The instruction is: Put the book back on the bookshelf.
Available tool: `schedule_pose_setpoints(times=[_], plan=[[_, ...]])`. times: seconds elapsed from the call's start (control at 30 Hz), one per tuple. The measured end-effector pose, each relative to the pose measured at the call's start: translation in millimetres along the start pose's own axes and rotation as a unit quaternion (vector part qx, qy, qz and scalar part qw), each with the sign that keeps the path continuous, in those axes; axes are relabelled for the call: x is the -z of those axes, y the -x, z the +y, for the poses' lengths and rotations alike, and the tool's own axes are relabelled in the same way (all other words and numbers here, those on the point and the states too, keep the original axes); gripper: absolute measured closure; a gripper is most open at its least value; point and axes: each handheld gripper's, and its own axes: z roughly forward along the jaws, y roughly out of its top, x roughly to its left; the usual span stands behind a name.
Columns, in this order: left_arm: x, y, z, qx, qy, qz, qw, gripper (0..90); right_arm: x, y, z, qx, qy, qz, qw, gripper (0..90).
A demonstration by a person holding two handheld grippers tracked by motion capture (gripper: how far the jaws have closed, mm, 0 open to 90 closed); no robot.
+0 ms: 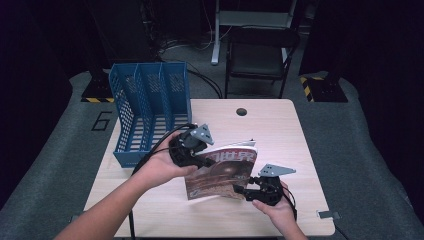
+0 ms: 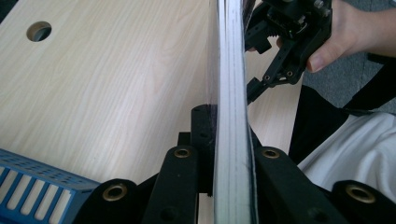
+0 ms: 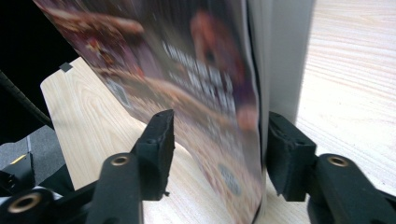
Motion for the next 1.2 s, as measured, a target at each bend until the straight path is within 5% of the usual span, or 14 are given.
schedule_pose_setpoints(times=[1.2], plan=[[84.4, -30.1, 12.2, 0.065, 0.025, 0.056, 0.9960, 84.2, -3.1, 0.3, -2.7, 0.002, -0.003, -0.021, 0.9998, 40.6]])
